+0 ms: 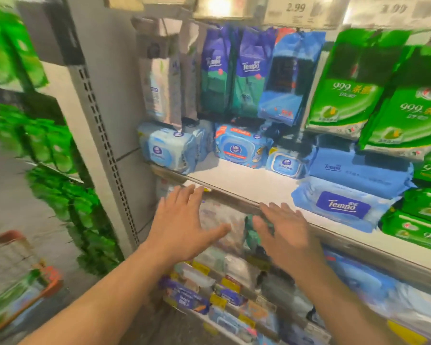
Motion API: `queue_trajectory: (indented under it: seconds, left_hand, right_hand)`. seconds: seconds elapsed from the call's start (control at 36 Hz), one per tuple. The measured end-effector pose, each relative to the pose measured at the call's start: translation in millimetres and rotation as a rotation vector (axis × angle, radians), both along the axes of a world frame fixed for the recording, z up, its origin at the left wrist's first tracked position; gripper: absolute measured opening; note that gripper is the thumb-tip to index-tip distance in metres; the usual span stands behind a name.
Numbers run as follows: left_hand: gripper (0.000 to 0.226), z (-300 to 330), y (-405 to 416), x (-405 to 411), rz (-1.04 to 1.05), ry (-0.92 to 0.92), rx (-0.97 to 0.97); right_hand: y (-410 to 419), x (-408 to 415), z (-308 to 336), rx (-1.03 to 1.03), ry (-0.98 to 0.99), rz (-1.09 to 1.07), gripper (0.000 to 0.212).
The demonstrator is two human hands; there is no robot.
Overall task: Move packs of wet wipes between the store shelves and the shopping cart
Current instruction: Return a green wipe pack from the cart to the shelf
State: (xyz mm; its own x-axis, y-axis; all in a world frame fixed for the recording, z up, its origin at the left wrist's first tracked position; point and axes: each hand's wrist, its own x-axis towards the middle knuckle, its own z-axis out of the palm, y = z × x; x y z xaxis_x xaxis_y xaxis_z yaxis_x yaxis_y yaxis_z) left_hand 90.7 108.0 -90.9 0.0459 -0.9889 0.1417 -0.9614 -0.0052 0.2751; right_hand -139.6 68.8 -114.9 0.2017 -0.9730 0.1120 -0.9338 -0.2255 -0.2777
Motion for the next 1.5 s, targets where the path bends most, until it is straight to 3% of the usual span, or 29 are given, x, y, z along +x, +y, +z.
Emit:
queue_trajectory:
  seconds: [0.14, 0.19, 0.31, 0.58, 0.75, 0.89, 1.0, 1.14, 1.28, 1.5]
  left_hand:
    - [0.119, -1, 53, 84, 0.153, -0.037, 0.009]
    - [0.123, -3, 84, 123, 0.239, -0.034, 0.040]
    - [0.119, -9, 146, 200, 0.408, 0.000, 0.086]
    - [0.123, -29, 278, 338, 0.752, 0.130, 0.134]
    - [0.106, -47, 328, 394, 0.912, 0.171, 0.181]
    - [0.104, -65, 350, 435, 1.026, 0.225, 0.207]
    - [0.112, -93, 354, 474, 1.092, 0.200, 0.254]
    - [0.112, -112, 355, 513, 1.188, 0.267, 0.279]
    - [0.063, -120, 347, 543, 1.210, 0.282, 0.249]
    - [0.103, -167, 342, 585, 1.262, 0.427, 0.418]
  right_hand:
    - [17, 86, 17, 0.023, 0.157, 0.147, 0.074]
    - [30, 129, 21, 0.008, 0.150, 0.214, 0.083]
    - [62, 218, 28, -0.006, 0.186, 0.343, 0.061]
    - [131, 401, 6, 0.048, 0.131, 0.650, 0.074]
    - [151, 483, -13, 0.142, 0.185, 0.818, 0.074]
    - [156, 549, -42, 0.137, 0.171, 0.916, 0.080]
    - [152, 603, -64, 0.177, 0.148, 0.992, 0.066]
    - [140, 668, -86, 0.257, 0.168, 1.069, 0.068]
    - [125, 727, -106, 0.306, 0.214, 1.152, 0.070]
    - [108, 776, -143, 0.371, 0.271, 1.163, 0.069]
